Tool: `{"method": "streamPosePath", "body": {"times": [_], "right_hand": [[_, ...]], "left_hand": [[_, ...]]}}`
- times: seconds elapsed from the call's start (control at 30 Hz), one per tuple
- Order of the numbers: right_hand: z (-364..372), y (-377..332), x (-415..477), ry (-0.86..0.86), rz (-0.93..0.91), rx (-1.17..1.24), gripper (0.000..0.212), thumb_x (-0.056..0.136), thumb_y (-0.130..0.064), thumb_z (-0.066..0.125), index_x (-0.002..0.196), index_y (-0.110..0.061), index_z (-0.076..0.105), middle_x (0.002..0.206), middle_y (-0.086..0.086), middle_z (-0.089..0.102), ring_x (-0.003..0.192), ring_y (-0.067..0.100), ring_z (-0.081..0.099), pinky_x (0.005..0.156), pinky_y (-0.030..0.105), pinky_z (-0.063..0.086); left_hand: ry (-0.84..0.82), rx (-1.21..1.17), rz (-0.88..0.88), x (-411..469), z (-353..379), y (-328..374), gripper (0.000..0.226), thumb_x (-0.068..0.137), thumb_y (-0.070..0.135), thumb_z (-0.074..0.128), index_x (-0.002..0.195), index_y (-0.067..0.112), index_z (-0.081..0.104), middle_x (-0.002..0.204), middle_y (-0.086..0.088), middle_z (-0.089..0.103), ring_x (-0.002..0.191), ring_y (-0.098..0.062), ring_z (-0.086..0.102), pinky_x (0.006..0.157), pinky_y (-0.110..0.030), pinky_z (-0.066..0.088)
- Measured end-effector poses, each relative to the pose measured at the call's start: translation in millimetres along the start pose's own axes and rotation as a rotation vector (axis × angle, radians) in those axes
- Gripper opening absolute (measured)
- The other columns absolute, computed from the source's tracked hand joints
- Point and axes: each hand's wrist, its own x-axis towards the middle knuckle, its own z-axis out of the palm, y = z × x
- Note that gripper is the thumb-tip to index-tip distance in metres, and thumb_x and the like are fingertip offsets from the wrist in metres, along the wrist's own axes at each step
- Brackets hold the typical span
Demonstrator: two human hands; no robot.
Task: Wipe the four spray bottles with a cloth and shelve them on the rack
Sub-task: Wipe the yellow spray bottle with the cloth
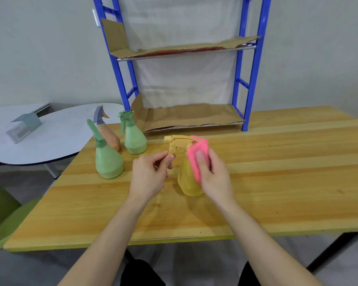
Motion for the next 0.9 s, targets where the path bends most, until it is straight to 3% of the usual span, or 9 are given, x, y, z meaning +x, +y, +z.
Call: {"method": "streamPosePath", "body": {"times": [0.17, 0.3, 0.33, 0.43, 0.53, 0.67, 0.8, 0.87, 0.9], "right_hand": [[10, 11, 2, 0.041, -0.021, -0.079, 0.016, 0.107, -0.042, 0.061, 0.099, -0.030, 0.067, 0.067, -0.016, 0.058, 0.063, 0.003, 0.053, 0.059, 0.021, 0.039], [-15, 38, -23, -0.039, 0.046, -0.215, 0.030, 0.109, -0.053, 0.051, 0.113, -0.033, 0.072, 0.088, -0.007, 0.075, 0.078, 0.009, 0.068, 0.072, 0.044, 0.057], [-20, 37, -21, -0.055, 0.056, -0.247, 0.028, 0.110, -0.051, 0.050, 0.114, -0.034, 0.072, 0.086, -0.008, 0.074, 0.077, 0.008, 0.067, 0.072, 0.043, 0.056], [-17, 16, -6, -0.045, -0.028, -0.254, 0.020, 0.112, -0.042, 0.051, 0.110, -0.033, 0.069, 0.083, -0.016, 0.067, 0.078, 0.000, 0.062, 0.065, 0.019, 0.043], [-13, 16, -14, -0.091, -0.040, -0.309, 0.026, 0.113, -0.036, 0.049, 0.130, -0.030, 0.068, 0.096, -0.018, 0.068, 0.083, -0.003, 0.062, 0.068, 0.009, 0.040], [-49, 29, -21, -0.335, 0.080, -0.544, 0.023, 0.113, -0.032, 0.051, 0.124, -0.029, 0.072, 0.101, -0.009, 0.070, 0.092, 0.019, 0.070, 0.067, 0.021, 0.041], [-59, 13, 4, -0.122, 0.011, -0.519, 0.026, 0.114, -0.024, 0.048, 0.118, -0.026, 0.073, 0.095, -0.018, 0.061, 0.079, -0.003, 0.058, 0.074, 0.027, 0.039], [-54, 17, 8, -0.224, 0.017, -0.598, 0.027, 0.114, -0.022, 0.044, 0.119, -0.022, 0.071, 0.096, -0.015, 0.066, 0.086, -0.003, 0.062, 0.079, 0.029, 0.042], [-52, 26, 7, -0.335, 0.033, -0.674, 0.027, 0.112, -0.019, 0.046, 0.122, -0.020, 0.070, 0.105, -0.006, 0.072, 0.100, 0.008, 0.069, 0.089, 0.032, 0.047]], "left_hand": [[-0.018, 0.012, 0.024, -2, 3, 4, 0.025, 0.105, 0.025, 0.070, 0.082, 0.019, 0.078, 0.064, 0.012, 0.069, 0.049, -0.008, 0.063, 0.055, -0.032, 0.054], [-0.005, 0.010, -0.012, -2, 1, 4, 0.018, 0.105, 0.027, 0.070, 0.095, 0.019, 0.084, 0.069, 0.009, 0.073, 0.050, -0.006, 0.065, 0.058, -0.035, 0.059], [-0.005, 0.013, -0.014, -2, 1, 5, 0.019, 0.105, 0.027, 0.070, 0.095, 0.019, 0.084, 0.069, 0.008, 0.074, 0.050, -0.007, 0.065, 0.058, -0.036, 0.060], [-0.023, 0.043, 0.002, -1, 3, 9, 0.024, 0.105, 0.028, 0.069, 0.086, 0.019, 0.081, 0.068, 0.008, 0.073, 0.051, -0.011, 0.067, 0.058, -0.036, 0.059], [-0.016, 0.085, -0.005, -2, 2, 11, 0.025, 0.105, 0.029, 0.069, 0.083, 0.022, 0.079, 0.065, 0.010, 0.073, 0.052, -0.011, 0.069, 0.059, -0.033, 0.059], [-0.016, 0.097, -0.043, -2, -9, 8, 0.028, 0.105, 0.031, 0.069, 0.080, 0.024, 0.078, 0.066, 0.011, 0.074, 0.051, -0.009, 0.070, 0.060, -0.037, 0.061], [-0.123, 0.018, -0.068, -6, -15, 20, 0.019, 0.103, 0.037, 0.072, 0.096, 0.024, 0.083, 0.079, 0.013, 0.081, 0.059, -0.011, 0.076, 0.062, -0.030, 0.060], [-0.200, 0.009, -0.081, -7, -19, 26, 0.026, 0.101, 0.048, 0.071, 0.096, 0.025, 0.083, 0.081, 0.012, 0.082, 0.064, -0.010, 0.078, 0.061, -0.026, 0.058], [-0.246, 0.030, -0.090, -6, -23, 25, 0.033, 0.101, 0.054, 0.068, 0.095, 0.025, 0.082, 0.082, 0.011, 0.082, 0.067, -0.009, 0.079, 0.060, -0.027, 0.058]]}}
